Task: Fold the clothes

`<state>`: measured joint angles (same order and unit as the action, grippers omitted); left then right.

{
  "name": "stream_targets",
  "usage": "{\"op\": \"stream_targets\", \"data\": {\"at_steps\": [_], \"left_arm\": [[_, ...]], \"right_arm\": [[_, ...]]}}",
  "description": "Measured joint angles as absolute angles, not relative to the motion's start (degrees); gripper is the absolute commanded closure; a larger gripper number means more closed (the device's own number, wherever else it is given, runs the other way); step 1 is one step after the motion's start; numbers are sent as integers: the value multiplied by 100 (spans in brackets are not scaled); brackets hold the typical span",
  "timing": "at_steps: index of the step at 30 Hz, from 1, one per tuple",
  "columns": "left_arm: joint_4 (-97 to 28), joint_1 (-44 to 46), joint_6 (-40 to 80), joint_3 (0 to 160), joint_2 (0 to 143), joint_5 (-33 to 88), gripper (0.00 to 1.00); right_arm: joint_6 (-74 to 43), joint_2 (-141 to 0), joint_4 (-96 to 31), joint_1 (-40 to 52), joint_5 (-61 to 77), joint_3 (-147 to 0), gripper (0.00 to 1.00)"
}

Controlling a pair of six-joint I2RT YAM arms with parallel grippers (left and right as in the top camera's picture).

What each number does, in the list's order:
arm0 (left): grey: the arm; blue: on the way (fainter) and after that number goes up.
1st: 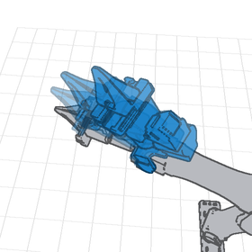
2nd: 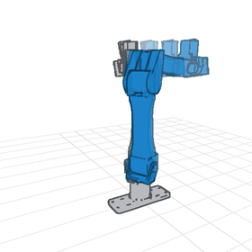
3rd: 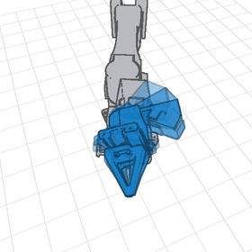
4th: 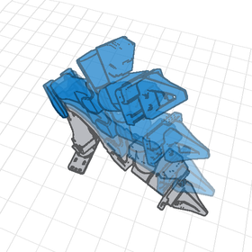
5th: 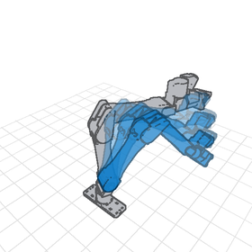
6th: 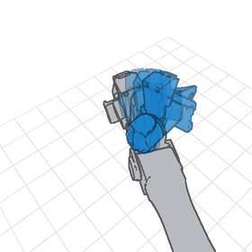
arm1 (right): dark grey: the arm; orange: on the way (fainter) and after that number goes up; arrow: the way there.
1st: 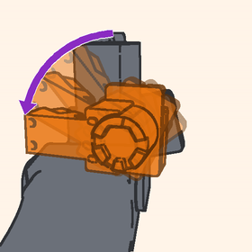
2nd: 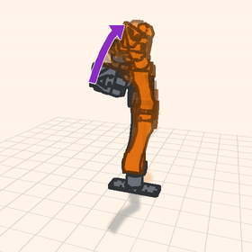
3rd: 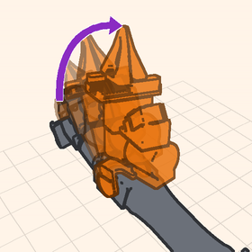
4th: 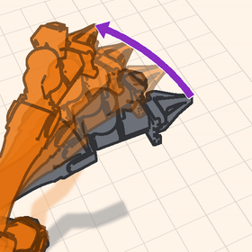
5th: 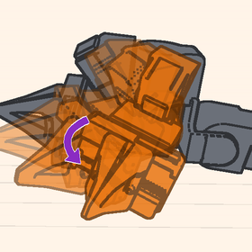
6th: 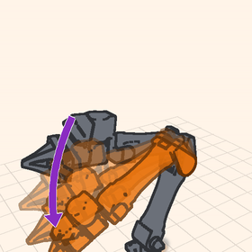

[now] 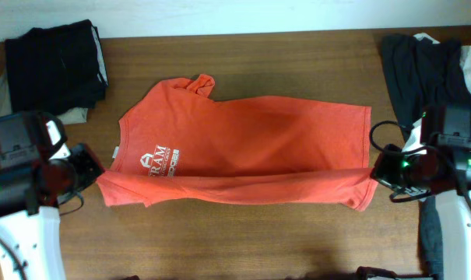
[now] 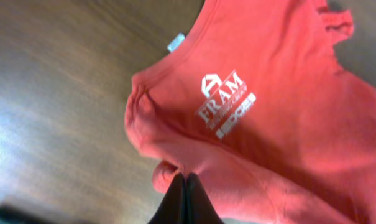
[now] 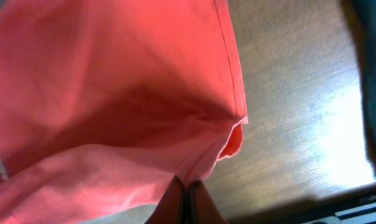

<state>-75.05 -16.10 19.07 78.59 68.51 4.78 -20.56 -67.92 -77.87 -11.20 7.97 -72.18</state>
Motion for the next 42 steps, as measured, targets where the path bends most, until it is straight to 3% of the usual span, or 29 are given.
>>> {"op": "stream_targets", "data": {"at_steps": [15,25,28,29,30,31,32,36,37,39,40,42], "left_arm": [[-5325,-1608,2067,7391,8895,497,100],[-4462,-1024,2084,7393,9487,515,100],[-4431,-760,2084,7393,9596,504,93],[-4431,-751,2086,7393,9596,473,86],[-4431,-740,2095,7393,9596,399,76],[-4429,-740,2091,7393,9596,329,57],[-4429,-740,2106,7393,9596,222,44],[-4541,-740,2123,7419,9601,-248,43],[-4779,-740,2121,7478,9601,-294,48],[-5277,-740,2106,7708,9603,-346,65],[-5505,-740,2117,7828,9601,-344,76],[-6073,-725,2095,8005,9590,-123,87]], "right_arm": [[-2276,-7210,-5671,-1120,797,-5902,94],[-2322,-7935,-5478,-1120,779,-5889,96],[-2493,-7935,-5500,-1120,598,-5859,93],[-2510,-7935,-5492,-1120,572,-5859,76],[-2530,-7935,-5476,-1120,539,-5859,41],[-2536,-7935,-5474,-1120,513,-5859,1],[-2552,-7935,-5443,-1122,451,-5857,1],[-2482,-7940,-5516,-1120,364,-5902,1],[-2480,-7944,-5710,-1122,364,-5983,0],[-2370,-7959,-6147,-1122,370,-6320,15],[-2215,-7966,-6420,-1122,449,-6530,32],[-2027,-7959,-6742,-1120,613,-6652,49]]}}
